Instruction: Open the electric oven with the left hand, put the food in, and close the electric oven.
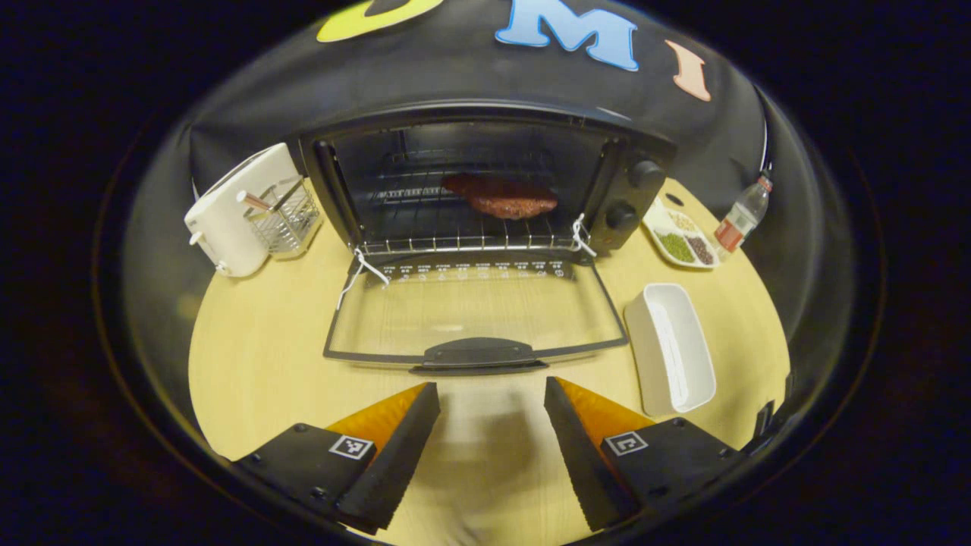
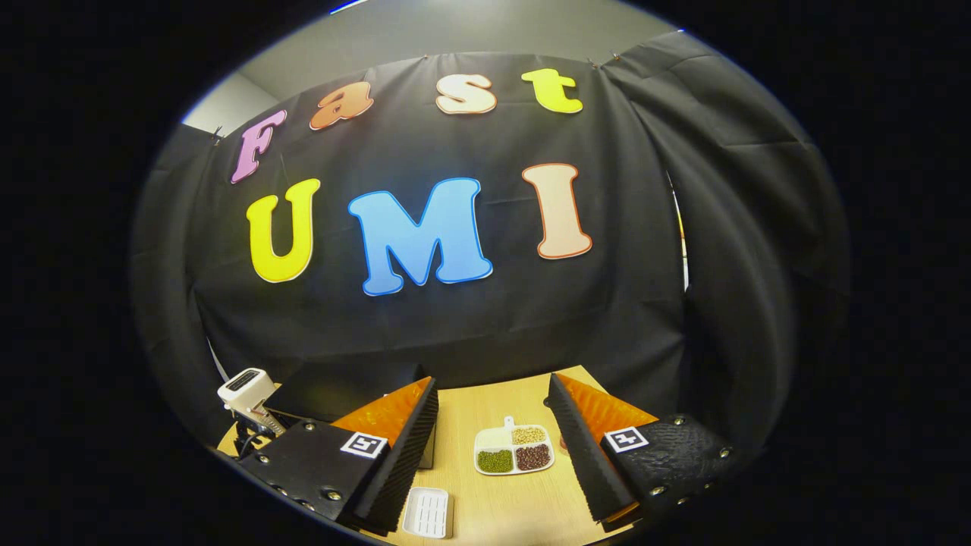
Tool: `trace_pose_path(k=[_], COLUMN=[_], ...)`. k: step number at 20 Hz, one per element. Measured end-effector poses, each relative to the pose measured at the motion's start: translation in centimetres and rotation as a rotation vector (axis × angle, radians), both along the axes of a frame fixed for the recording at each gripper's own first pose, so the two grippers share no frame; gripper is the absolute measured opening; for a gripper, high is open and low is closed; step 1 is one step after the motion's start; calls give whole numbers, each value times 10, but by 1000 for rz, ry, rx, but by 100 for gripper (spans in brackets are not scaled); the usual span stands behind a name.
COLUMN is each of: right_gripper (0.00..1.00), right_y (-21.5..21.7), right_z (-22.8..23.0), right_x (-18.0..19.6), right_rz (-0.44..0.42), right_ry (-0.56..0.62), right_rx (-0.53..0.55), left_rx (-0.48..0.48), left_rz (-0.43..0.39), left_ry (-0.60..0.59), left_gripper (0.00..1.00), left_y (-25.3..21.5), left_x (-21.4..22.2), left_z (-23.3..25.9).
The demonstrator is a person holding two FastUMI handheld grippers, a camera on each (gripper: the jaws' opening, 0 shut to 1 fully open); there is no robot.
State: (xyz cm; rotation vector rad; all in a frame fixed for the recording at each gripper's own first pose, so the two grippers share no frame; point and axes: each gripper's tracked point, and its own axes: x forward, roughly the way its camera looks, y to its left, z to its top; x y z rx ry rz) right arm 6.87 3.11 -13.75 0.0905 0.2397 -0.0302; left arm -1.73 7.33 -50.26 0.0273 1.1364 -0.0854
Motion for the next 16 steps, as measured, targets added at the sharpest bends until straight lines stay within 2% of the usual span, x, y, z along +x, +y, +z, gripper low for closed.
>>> trace_pose_path(k=[2, 3, 6, 12, 14, 15, 16], right_gripper=[89, 89, 89, 89, 89, 89, 89], right_y=[0, 1, 5, 7, 7, 8, 9], right_z=[0, -1, -5, -6, -6, -6, -6], right_x=[3, 4, 4, 4, 4, 4, 4], right_rz=[-4, -4, 4, 5, 5, 6, 7], right_ry=[2, 4, 19, 31, 32, 33, 32], right_rx=[-1, -1, 6, 24, 22, 22, 23], left_rx=[10, 18, 32, 17, 15, 16, 21], left_rz=[-9, -9, -1, 27, 34, 36, 36], left_ry=[28, 43, 79, 141, 148, 162, 167], left_gripper=[92, 95, 95, 95, 92, 98, 96], left_y=[1, 4, 5, 8, 9, 10, 11], left_x=[-1, -1, 2, 4, 8, 7, 8], left_z=[-7, -12, -24, -39, -44, -46, -49])
